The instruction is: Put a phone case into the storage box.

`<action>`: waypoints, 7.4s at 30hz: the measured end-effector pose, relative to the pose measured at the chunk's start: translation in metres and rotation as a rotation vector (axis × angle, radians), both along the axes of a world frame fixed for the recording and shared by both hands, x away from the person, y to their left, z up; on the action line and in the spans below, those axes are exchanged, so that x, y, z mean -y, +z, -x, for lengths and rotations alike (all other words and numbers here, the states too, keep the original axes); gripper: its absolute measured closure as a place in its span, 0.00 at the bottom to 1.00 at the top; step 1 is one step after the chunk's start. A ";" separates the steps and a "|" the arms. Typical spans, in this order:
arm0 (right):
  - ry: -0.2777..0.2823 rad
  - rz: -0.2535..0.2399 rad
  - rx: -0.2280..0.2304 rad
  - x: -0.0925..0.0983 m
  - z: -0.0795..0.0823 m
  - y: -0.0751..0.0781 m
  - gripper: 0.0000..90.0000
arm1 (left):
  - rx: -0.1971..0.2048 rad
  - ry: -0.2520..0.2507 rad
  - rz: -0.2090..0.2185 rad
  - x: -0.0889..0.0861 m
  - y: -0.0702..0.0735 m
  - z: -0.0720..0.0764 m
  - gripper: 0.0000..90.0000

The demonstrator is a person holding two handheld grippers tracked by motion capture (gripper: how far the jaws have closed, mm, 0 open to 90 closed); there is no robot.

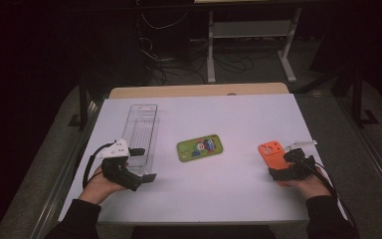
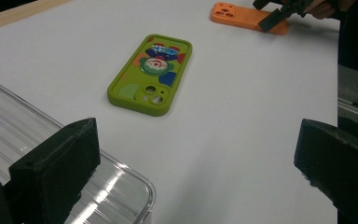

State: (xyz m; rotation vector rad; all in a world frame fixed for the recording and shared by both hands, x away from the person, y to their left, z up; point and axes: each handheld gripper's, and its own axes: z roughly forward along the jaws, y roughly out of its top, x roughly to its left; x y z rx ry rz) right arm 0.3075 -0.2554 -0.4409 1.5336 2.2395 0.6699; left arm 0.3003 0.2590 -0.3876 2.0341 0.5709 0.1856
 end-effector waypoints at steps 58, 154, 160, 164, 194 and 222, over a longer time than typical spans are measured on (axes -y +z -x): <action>0.051 -0.095 -0.007 0.000 -0.015 0.035 0.17 | 0.018 -0.010 0.015 0.010 0.020 -0.015 0.00; 1.092 -0.001 0.027 -0.169 -0.012 0.072 0.17 | -0.011 -0.533 -0.256 0.142 0.008 -0.036 0.00; 1.080 0.002 0.003 -0.170 -0.008 0.074 0.17 | 0.004 -0.556 -0.297 0.146 0.005 -0.034 0.00; 1.087 0.004 0.004 -0.172 -0.008 0.074 0.17 | -0.004 -0.561 -0.308 0.148 0.003 -0.033 0.00; 0.996 -0.100 0.037 -0.153 -0.016 0.078 0.10 | -0.004 -0.492 -0.339 0.139 0.003 -0.039 0.17; 0.471 -0.325 0.210 -0.076 -0.007 0.064 0.00 | -0.091 -0.083 -0.300 0.124 0.010 -0.054 0.17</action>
